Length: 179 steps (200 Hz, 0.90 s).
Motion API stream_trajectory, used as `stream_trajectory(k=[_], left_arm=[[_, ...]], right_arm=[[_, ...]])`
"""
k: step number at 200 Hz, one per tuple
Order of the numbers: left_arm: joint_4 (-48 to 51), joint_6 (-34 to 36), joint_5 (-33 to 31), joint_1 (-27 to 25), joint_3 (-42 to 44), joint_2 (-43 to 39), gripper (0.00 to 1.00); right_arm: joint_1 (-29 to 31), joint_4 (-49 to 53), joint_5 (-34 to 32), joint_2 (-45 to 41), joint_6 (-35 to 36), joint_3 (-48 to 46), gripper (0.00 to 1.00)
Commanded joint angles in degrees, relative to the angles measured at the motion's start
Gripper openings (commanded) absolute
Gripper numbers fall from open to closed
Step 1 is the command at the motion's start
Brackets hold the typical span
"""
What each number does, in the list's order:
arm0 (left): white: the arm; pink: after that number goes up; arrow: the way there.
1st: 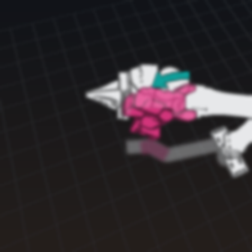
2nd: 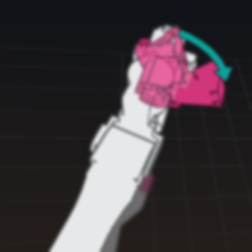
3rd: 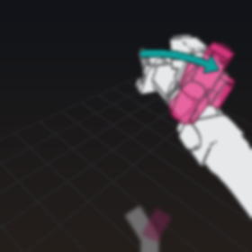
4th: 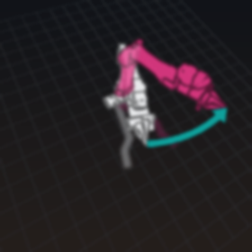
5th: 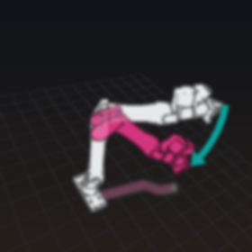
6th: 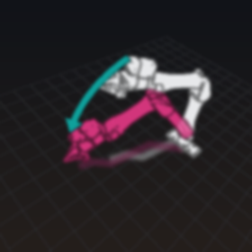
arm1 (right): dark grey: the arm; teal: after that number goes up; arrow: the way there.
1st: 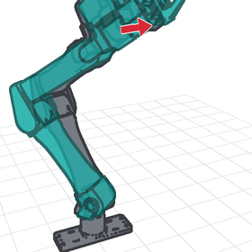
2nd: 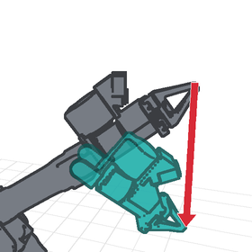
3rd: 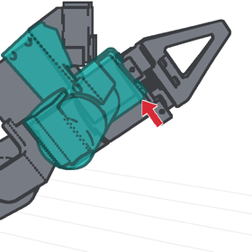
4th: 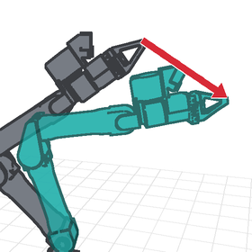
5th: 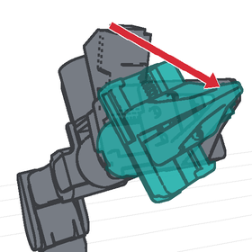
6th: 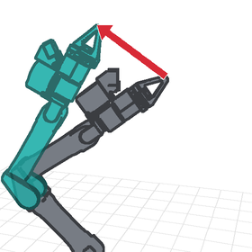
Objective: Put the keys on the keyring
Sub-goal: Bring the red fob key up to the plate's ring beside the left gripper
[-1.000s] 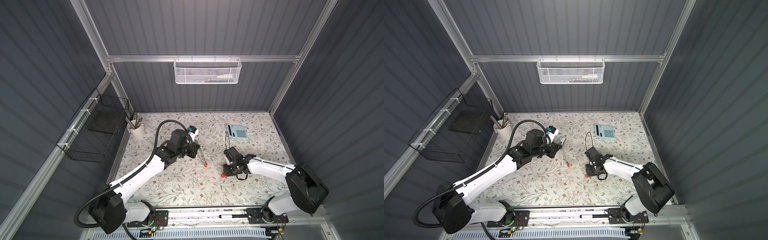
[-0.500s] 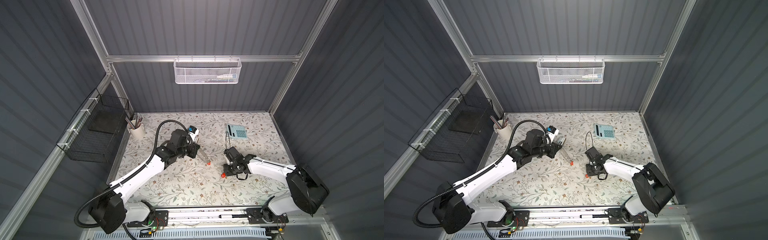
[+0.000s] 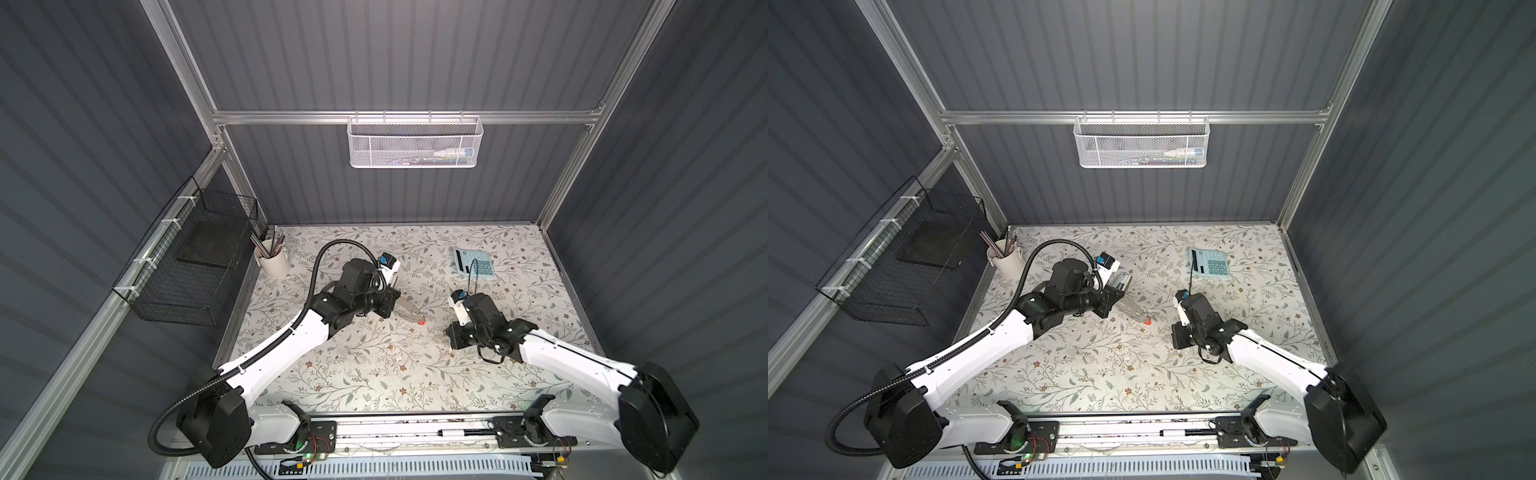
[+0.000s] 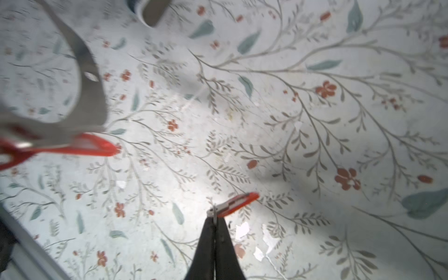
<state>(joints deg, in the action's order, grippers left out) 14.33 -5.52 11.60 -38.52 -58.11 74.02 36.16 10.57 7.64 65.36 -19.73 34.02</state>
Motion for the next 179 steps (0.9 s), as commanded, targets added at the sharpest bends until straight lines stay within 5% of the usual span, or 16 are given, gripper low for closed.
stream_trajectory(k=[1,74,179], left_arm=[[0.05,6.36,2.01,0.38,0.07,-3.95,0.0],[3.99,18.53,16.36,0.14,-0.93,-5.95,0.0],[2.04,16.82,20.18,-3.41,-2.14,-2.4,0.0]], right_arm=[[-0.11,-10.27,6.09,-6.44,3.94,-4.52,0.0],[-0.97,-15.97,17.75,-14.98,9.79,-5.57,0.0],[-3.29,-15.35,24.19,-15.2,7.15,0.0,0.0]])
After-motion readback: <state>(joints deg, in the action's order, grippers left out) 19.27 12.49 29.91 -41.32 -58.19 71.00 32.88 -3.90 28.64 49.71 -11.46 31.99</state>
